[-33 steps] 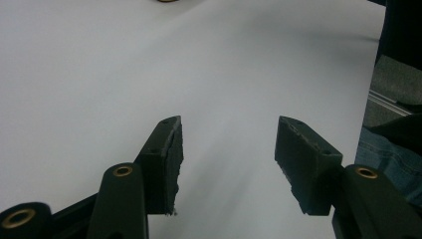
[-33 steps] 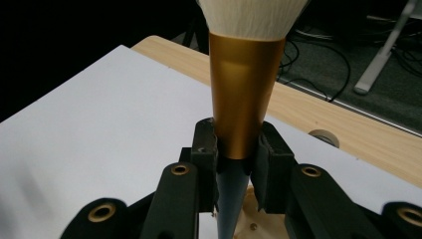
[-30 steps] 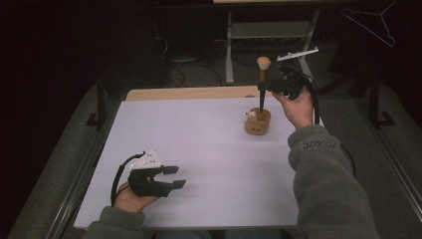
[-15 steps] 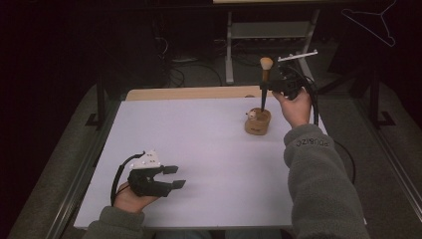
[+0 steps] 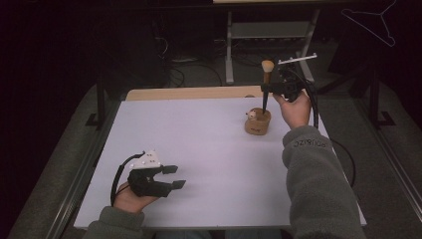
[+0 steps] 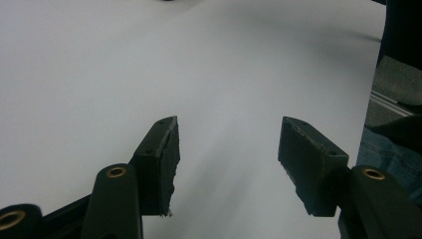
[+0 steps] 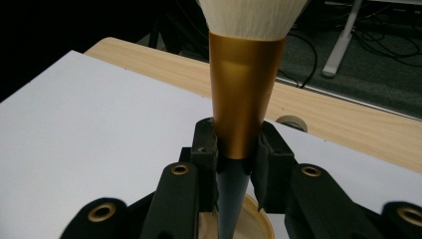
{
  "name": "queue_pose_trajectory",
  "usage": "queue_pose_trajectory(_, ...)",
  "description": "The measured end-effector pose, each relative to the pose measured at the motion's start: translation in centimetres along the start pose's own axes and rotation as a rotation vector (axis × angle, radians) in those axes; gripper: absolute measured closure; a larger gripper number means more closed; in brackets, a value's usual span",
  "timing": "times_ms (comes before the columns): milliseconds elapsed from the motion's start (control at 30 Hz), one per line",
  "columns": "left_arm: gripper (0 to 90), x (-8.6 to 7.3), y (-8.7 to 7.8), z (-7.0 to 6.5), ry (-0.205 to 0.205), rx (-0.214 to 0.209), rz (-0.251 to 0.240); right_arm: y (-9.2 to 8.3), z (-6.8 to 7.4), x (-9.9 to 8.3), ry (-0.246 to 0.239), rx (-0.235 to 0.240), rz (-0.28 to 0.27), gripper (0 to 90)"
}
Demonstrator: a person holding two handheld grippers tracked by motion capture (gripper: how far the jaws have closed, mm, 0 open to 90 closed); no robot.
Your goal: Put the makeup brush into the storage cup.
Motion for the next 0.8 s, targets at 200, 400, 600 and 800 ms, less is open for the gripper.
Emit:
queue_pose_trajectory(200,40.1,0.0,0.0,0.0,-0.003,0.000,-0.001,0.4,-0.1,-0.4,0.009,0.000,0.003,72.9)
queue_pose_trajectory(400,39.6,0.0,0.0,0.0,-0.008,0.000,-0.005,0.5,-0.1,-0.5,0.007,-0.002,0.002,72.9)
queue_pose_trajectory(600,39.4,0.0,0.0,0.0,-0.009,0.001,-0.008,0.6,-0.2,-0.6,0.011,-0.005,-0.002,72.9)
queue_pose_trajectory(800,39.2,0.0,0.0,0.1,-0.006,0.001,-0.005,1.0,-0.4,-1.1,0.017,-0.005,0.004,72.9)
Point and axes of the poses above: each handheld gripper's, and its own axes: y roughly forward along the jaws, x roughly out of its top, z roughly to its left, the point moved 8 cm from there along y, roughly forward along the jaws, and after that the axes turned 8 degrees about z, right-handed, at the moved point
